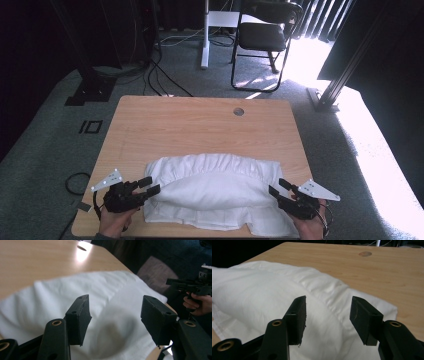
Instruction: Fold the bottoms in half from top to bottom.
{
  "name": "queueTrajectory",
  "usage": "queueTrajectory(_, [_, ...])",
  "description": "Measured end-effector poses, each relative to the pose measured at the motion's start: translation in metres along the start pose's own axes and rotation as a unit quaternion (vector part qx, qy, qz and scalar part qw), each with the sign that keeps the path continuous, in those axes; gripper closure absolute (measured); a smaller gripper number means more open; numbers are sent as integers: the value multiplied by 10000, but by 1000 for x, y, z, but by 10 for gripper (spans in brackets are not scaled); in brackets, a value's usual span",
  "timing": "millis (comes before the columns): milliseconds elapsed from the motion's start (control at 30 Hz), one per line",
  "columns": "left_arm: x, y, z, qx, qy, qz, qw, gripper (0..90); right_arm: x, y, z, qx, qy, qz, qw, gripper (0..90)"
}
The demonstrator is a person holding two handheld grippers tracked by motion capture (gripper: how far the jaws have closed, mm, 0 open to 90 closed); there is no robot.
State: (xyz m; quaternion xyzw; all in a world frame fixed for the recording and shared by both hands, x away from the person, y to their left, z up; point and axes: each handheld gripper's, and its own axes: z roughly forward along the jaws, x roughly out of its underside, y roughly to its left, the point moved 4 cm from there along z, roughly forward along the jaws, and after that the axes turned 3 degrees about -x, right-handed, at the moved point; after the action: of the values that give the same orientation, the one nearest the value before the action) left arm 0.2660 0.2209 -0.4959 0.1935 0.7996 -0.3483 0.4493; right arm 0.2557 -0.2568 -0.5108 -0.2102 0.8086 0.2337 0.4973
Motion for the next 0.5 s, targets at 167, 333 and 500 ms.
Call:
queueTrajectory(167, [-27, -4, 23, -268, 115, 385, 9988, 457, -16, 3, 27, 46, 126, -173, 9998, 462])
queueTrajectory(333, [-23, -2, 61, -355, 666, 562, 9956, 514, -20, 7, 59, 190, 386, -269, 9987, 461])
queueTrajectory(500, [1, -2, 81, -471, 1147, 624, 9903, 516, -13, 9, 86, 231, 662, -339, 9970, 423])
